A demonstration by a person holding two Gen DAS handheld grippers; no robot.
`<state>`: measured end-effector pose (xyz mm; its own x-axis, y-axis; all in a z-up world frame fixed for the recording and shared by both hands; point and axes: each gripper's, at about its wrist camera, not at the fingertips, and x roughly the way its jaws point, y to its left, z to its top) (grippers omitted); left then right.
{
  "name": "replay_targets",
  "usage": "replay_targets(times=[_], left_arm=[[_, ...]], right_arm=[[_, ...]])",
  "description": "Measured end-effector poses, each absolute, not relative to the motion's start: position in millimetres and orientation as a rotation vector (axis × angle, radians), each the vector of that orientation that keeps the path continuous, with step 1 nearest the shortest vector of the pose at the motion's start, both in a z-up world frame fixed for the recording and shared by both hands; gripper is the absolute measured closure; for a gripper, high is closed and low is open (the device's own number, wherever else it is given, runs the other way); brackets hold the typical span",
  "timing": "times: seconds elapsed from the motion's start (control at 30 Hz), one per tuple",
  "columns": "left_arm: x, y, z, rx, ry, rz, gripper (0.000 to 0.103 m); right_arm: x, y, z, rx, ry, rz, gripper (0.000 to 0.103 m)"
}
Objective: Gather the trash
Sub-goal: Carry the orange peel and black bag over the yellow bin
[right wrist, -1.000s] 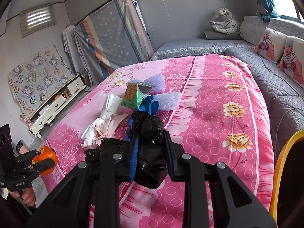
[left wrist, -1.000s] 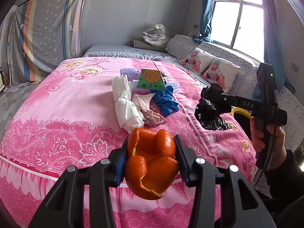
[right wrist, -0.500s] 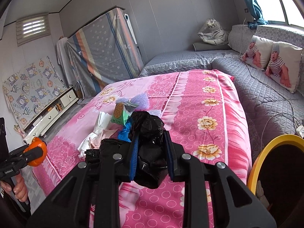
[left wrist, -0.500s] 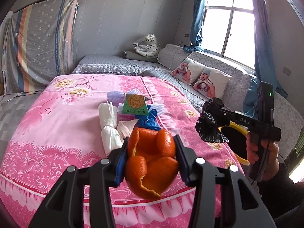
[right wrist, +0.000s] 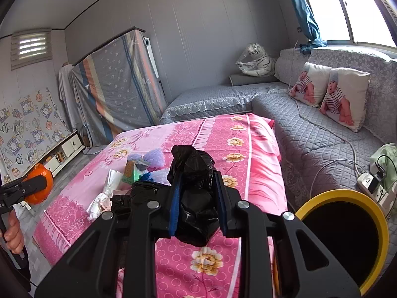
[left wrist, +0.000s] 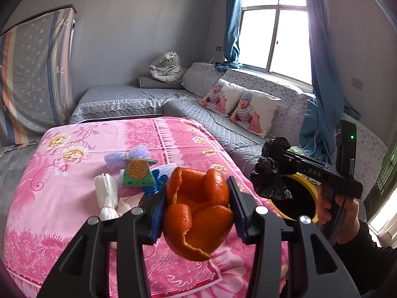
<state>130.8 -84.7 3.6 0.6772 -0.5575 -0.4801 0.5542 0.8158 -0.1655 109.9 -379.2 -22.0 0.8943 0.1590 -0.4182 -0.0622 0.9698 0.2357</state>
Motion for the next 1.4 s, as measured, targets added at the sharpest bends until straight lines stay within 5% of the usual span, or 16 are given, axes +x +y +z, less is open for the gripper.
replay_targets(times=[0.77, 1.4], left_arm=[[141, -269, 59, 0.058, 0.505, -0.967, 0.060], [152, -380, -23, 0.101, 0.629, -1.077, 0.060]], right_arm=[[37, -512, 10, 0.231, 0.332, -0.265, 0.079], [31, -586, -48, 0.313, 0.436, -0.529, 0.079]])
